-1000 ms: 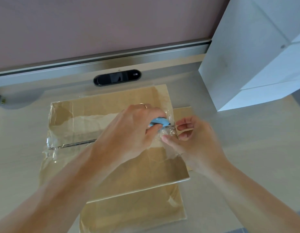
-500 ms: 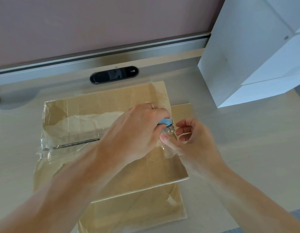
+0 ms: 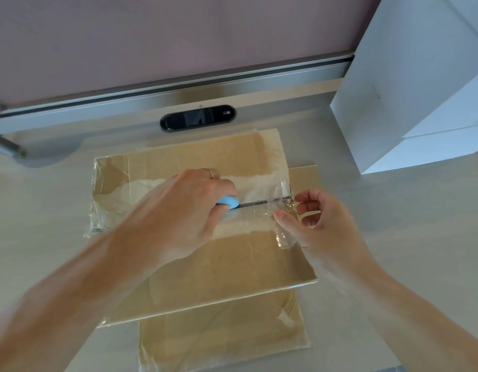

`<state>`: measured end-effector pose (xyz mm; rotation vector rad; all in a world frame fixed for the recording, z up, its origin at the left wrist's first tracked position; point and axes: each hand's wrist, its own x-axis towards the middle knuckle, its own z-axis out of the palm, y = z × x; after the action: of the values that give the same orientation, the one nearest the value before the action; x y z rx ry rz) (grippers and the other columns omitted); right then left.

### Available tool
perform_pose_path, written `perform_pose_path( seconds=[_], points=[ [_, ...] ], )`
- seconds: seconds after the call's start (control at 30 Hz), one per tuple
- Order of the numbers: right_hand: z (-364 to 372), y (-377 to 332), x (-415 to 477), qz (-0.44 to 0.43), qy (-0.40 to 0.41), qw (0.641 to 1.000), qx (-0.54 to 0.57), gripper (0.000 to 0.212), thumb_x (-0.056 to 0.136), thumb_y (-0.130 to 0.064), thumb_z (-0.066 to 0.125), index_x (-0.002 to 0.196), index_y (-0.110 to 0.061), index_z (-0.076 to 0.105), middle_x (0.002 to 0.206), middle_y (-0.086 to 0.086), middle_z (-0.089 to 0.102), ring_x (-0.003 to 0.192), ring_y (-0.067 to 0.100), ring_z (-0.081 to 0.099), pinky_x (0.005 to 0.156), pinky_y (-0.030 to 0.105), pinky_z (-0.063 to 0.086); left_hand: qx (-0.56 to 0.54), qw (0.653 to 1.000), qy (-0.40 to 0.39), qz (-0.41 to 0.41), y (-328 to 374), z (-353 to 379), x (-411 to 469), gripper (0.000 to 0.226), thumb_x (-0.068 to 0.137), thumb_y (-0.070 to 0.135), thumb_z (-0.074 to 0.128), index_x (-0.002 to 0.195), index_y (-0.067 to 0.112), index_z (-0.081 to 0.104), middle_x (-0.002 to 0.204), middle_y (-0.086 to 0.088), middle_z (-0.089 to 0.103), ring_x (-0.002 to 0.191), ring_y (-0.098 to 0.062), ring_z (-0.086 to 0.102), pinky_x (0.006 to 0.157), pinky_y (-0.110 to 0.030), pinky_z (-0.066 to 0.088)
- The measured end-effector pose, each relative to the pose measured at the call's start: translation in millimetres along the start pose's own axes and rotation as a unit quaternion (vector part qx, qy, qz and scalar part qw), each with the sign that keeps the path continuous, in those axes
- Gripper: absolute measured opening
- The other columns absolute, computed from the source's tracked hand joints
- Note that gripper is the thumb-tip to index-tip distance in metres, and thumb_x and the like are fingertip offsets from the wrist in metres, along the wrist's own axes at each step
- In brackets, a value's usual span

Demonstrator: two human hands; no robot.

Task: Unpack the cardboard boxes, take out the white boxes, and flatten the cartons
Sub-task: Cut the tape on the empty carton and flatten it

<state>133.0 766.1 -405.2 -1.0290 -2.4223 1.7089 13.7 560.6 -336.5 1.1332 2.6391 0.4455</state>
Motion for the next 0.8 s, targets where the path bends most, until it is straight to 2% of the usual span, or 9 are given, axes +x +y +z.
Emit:
perform_pose_path(
  seconds=[0.17, 0.3, 0.37, 0.43, 0.5, 0.63, 0.8],
  points=[
    [-1, 5, 3, -0.003, -0.002, 1.000, -0.008, 0.040, 0.076, -0.053, 0.084, 0.104, -0.036, 0.062, 0.085, -0.032, 0.061, 0.064, -0.002, 0.055, 0.065, 0.023, 0.043, 0.012, 1.000, -0.009, -0.010, -24, -14, -21, 0.020, 0.100, 0.029, 0.056, 0.113, 0.035, 0.071, 0.094, 0.013, 0.058, 0.087, -0.017, 0.061, 0.076, -0.040, 0.053],
    [2, 3, 1, 0.001, 0.007, 1.000, -0.009, 0.057, 0.063, -0.075, 0.076, 0.104, -0.037, 0.061, 0.085, -0.034, 0.061, 0.064, -0.003, 0.057, 0.063, 0.024, 0.043, 0.024, 0.999, -0.016, -0.027, -47, -25, -43, 0.020, 0.100, 0.028, 0.056, 0.111, 0.036, 0.070, 0.092, 0.014, 0.055, 0.085, -0.019, 0.062, 0.073, -0.042, 0.055],
    [3, 4, 1, -0.002, 0.011, 1.000, -0.023, 0.047, 0.070, -0.067, 0.079, 0.102, -0.038, 0.061, 0.087, -0.033, 0.062, 0.064, -0.005, 0.058, 0.061, 0.024, 0.042, 0.037, 0.999, -0.015, -0.027, -59, -30, -54, 0.020, 0.099, 0.026, 0.058, 0.111, 0.034, 0.070, 0.091, 0.015, 0.055, 0.085, -0.019, 0.062, 0.073, -0.043, 0.055],
    [2, 4, 1, -0.005, 0.014, 0.999, -0.029, 0.040, 0.075, -0.060, 0.081, 0.102, -0.037, 0.061, 0.088, -0.024, 0.065, 0.063, -0.004, 0.059, 0.062, 0.025, 0.043, 0.053, 0.998, -0.021, -0.023, -71, -35, -64, 0.020, 0.097, 0.022, 0.060, 0.110, 0.030, 0.072, 0.089, 0.014, 0.055, 0.083, -0.020, 0.061, 0.074, -0.044, 0.054],
    [3, 4, 1, -0.007, 0.018, 0.999, -0.029, 0.040, 0.076, -0.058, 0.082, 0.102, -0.036, 0.062, 0.090, -0.016, 0.066, 0.065, -0.001, 0.060, 0.064, 0.027, 0.045, 0.062, 0.997, -0.027, -0.026, -82, -41, -74, 0.020, 0.096, 0.018, 0.063, 0.109, 0.027, 0.074, 0.087, 0.013, 0.056, 0.081, -0.022, 0.063, 0.073, -0.046, 0.056],
    [3, 1, -2, -0.010, 0.013, 0.999, -0.037, 0.042, 0.077, -0.062, 0.079, 0.104, -0.036, 0.061, 0.096, -0.011, 0.068, 0.081, 0.013, 0.068, 0.067, 0.030, 0.048, 0.076, 0.996, -0.015, -0.034, -100, -51, -94, 0.019, 0.092, 0.015, 0.069, 0.108, 0.024, 0.076, 0.086, 0.009, 0.059, 0.077, -0.025, 0.064, 0.069, -0.047, 0.057],
    [3, -1, -3, 0.000, 0.006, 0.999, -0.039, 0.041, 0.081, -0.056, 0.080, 0.110, -0.033, 0.063, 0.102, -0.008, 0.071, 0.089, 0.019, 0.071, 0.080, 0.044, 0.059, 0.092, 0.995, 0.001, -0.038, -109, -57, -109, 0.020, 0.090, 0.010, 0.072, 0.106, 0.021, 0.076, 0.085, 0.006, 0.060, 0.076, -0.028, 0.065, 0.064, -0.045, 0.056]
  ],
)
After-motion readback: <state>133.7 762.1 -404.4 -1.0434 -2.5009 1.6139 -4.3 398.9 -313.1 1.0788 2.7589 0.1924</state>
